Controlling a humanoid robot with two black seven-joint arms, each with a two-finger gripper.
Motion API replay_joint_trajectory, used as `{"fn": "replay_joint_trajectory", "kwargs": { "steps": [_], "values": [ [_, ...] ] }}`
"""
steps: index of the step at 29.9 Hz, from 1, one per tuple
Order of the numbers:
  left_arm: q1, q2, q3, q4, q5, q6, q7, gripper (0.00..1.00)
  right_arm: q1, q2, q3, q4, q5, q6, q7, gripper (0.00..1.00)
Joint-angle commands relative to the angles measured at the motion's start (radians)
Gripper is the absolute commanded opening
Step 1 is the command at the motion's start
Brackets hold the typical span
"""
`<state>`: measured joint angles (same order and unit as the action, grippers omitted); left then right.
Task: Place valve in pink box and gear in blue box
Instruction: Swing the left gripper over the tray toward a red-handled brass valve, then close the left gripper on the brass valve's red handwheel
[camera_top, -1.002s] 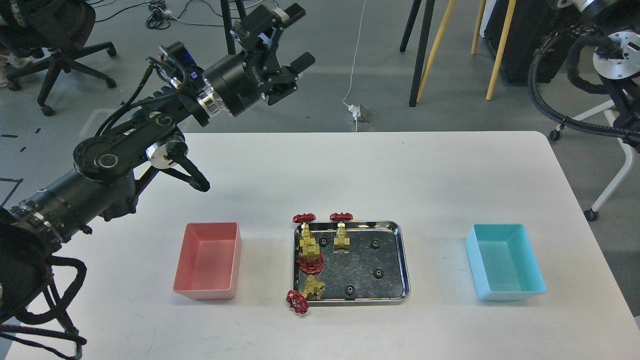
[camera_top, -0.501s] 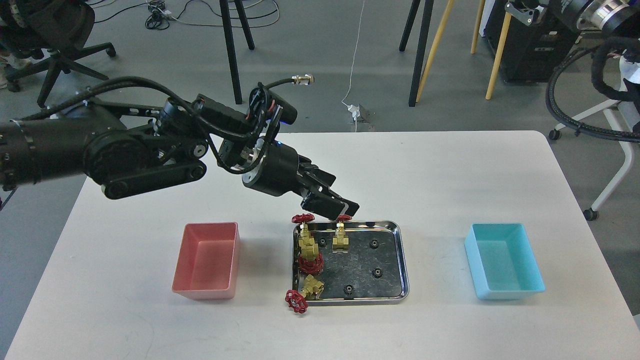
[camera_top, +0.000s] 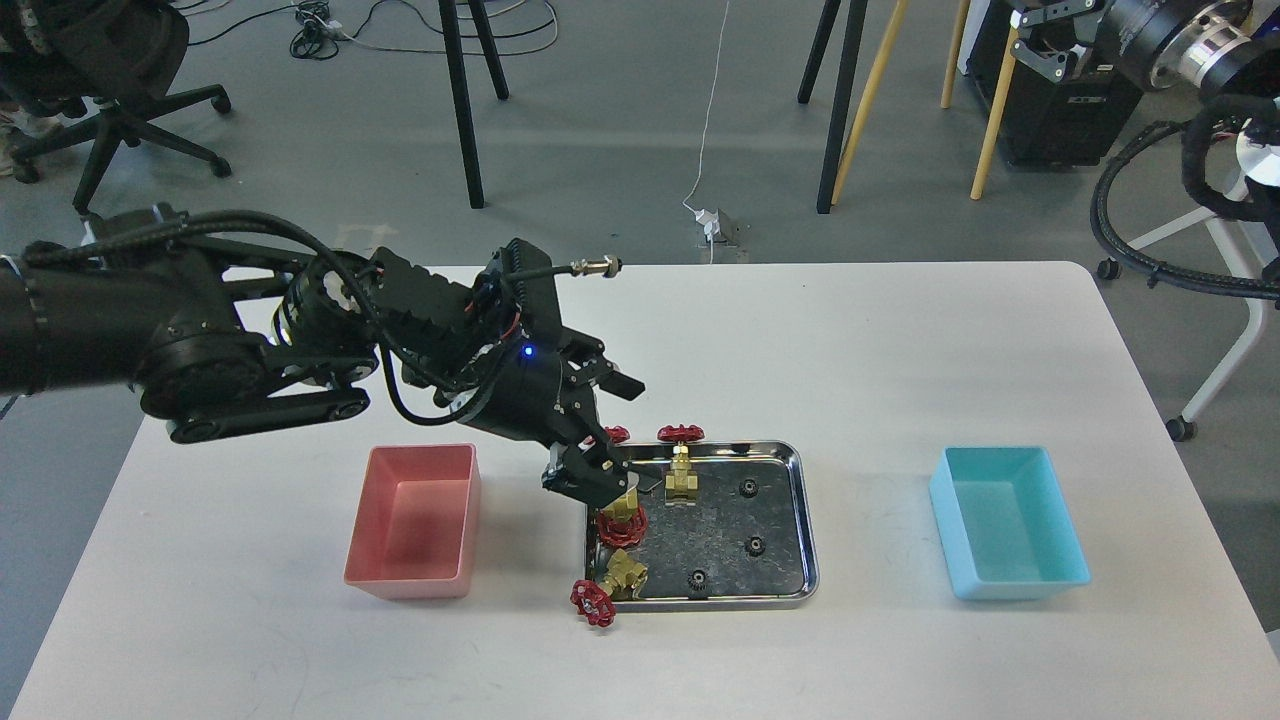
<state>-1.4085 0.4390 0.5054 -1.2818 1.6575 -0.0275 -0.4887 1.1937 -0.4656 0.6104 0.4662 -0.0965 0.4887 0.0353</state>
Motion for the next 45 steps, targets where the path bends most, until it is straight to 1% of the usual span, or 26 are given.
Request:
{"fn": "replay_joint_trajectory", "kwargs": {
  "steps": [1, 7, 15, 17, 23, 28, 33, 36, 38, 45],
  "values": [
    [0.063, -0.029, 0.002, 0.041, 0.005, 0.001, 0.0, 0.97, -0.012, 0.005, 0.0, 0.0, 0.0, 0.0, 0.001, 0.99],
    [0.14, -0.121, 0.01, 0.217, 0.022, 0.005, 0.0, 0.97, -0.026, 0.008, 0.002, 0.002, 0.0, 0.0, 0.003, 0.99],
    [0.212, -0.146, 0.01, 0.298, 0.034, 0.026, 0.0, 0.96, -0.031, 0.007, 0.0, 0.002, 0.0, 0.0, 0.003, 0.99],
    [0.217, -0.152, 0.01, 0.302, 0.039, 0.034, 0.0, 0.94, -0.032, 0.007, 0.002, 0.002, 0.0, 0.0, 0.005, 0.99],
    [0.22, -0.157, 0.009, 0.3, 0.039, 0.041, 0.0, 0.8, -0.045, 0.007, 0.002, 0.002, 0.0, 0.0, 0.005, 0.99],
    [0.23, -0.157, 0.01, 0.302, 0.039, 0.072, 0.0, 0.74, -0.046, 0.007, 0.0, 0.002, 0.0, 0.0, 0.005, 0.99],
    [0.241, -0.158, 0.01, 0.302, 0.039, 0.074, 0.0, 0.73, -0.046, 0.007, 0.0, 0.002, 0.0, 0.0, 0.005, 0.99],
    [0.252, -0.161, 0.009, 0.302, 0.039, 0.074, 0.0, 0.69, -0.046, 0.007, 0.0, 0.002, 0.0, 0.0, 0.005, 0.99],
    [0.252, -0.167, 0.01, 0.303, 0.039, 0.074, 0.0, 0.64, -0.046, 0.007, 0.0, 0.002, 0.0, 0.0, 0.005, 0.99],
    [0.255, -0.169, 0.01, 0.311, 0.039, 0.074, 0.0, 0.6, -0.051, 0.005, 0.002, 0.002, 0.0, 0.0, 0.006, 0.99]
  ]
}}
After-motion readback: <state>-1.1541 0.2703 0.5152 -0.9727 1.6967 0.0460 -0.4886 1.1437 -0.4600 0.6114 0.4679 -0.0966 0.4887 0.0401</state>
